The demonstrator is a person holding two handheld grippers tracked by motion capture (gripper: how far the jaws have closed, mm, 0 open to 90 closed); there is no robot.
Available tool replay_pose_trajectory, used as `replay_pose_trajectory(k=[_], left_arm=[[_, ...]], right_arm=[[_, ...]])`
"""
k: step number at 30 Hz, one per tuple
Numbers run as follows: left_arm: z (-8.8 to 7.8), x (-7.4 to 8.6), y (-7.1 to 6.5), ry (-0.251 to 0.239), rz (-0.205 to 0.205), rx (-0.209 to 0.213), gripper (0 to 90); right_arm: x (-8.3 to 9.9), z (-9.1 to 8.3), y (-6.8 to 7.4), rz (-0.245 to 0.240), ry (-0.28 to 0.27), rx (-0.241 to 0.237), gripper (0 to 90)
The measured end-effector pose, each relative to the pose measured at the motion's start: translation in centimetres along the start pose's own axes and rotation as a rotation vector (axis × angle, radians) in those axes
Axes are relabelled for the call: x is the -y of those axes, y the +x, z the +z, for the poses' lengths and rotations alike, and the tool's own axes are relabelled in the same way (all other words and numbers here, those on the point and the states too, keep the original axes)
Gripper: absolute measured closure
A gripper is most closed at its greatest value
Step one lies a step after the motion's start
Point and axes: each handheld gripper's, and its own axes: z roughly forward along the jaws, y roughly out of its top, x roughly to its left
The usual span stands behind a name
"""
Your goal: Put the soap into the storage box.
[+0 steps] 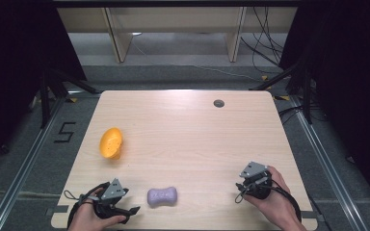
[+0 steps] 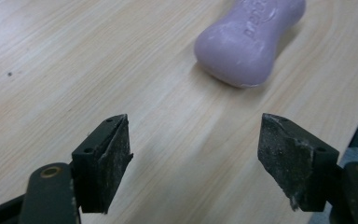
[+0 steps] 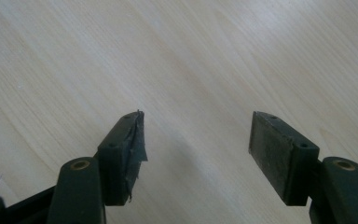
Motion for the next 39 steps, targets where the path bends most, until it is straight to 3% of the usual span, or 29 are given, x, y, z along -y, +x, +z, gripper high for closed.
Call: replay_pose_trajectory(k=[3,5,6,9,10,13,14,18,20,22,25,33,37,39], left_arm=[[0.0,-0.6,-0.1,0.009,0.021,0.017,25.8],[0.0,-1.5,-0.1,0.065,0.065,0.038,27.2],[0.0,-1.5,-0.1,0.065,0.065,0.038,27.4],[0.0,-2.6,0.1,0.149,0.128,0.051,27.8],[0.1,-3.4,0.1,0.209,0.155,0.074,27.9],[0.4,-4.1,-0.1,0.235,0.174,0.088,27.5],[0.6,-5.0,0.0,0.276,0.218,0.1,27.5],[1.2,-6.0,-0.3,0.298,0.249,0.114,27.3],[1.9,-7.1,-0.6,0.336,0.303,0.127,27.3],[2.1,-7.4,-0.8,0.346,0.306,0.135,27.3],[2.8,-8.5,-1.1,0.376,0.36,0.161,27.7],[4.5,-10.6,-1.9,0.42,0.419,0.169,29.3],[5.3,-11.1,-2.3,0.449,0.445,0.184,29.6],[5.7,-11.3,-2.4,0.462,0.453,0.192,30.0]], right_arm=[[0.0,0.0,0.1,-0.009,0.004,-0.003,36.6],[-0.2,0.2,0.3,-0.016,0.006,-0.019,36.5],[-0.2,0.2,0.3,-0.025,0.012,-0.03,36.4],[-0.3,0.4,0.3,-0.057,0.005,-0.032,36.2],[-0.3,0.3,0.4,-0.047,0.006,-0.022,36.2],[-0.4,0.3,0.5,-0.053,0.016,-0.034,36.1],[-0.3,0.3,0.5,-0.039,0.017,-0.032,36.1],[-0.3,0.4,0.5,-0.056,0.017,-0.037,35.7],[-0.3,0.3,0.7,-0.037,0.015,-0.021,35.3],[-0.3,0.4,0.7,-0.043,0.016,-0.023,34.7],[-0.3,0.4,0.8,-0.035,0.024,-0.021,34.2],[-0.3,0.4,1.0,-0.028,0.021,-0.026,33.9],[-0.3,0.4,0.8,-0.055,0.019,-0.022,33.6],[-0.3,0.4,1.0,-0.031,0.023,-0.027,33.6]])
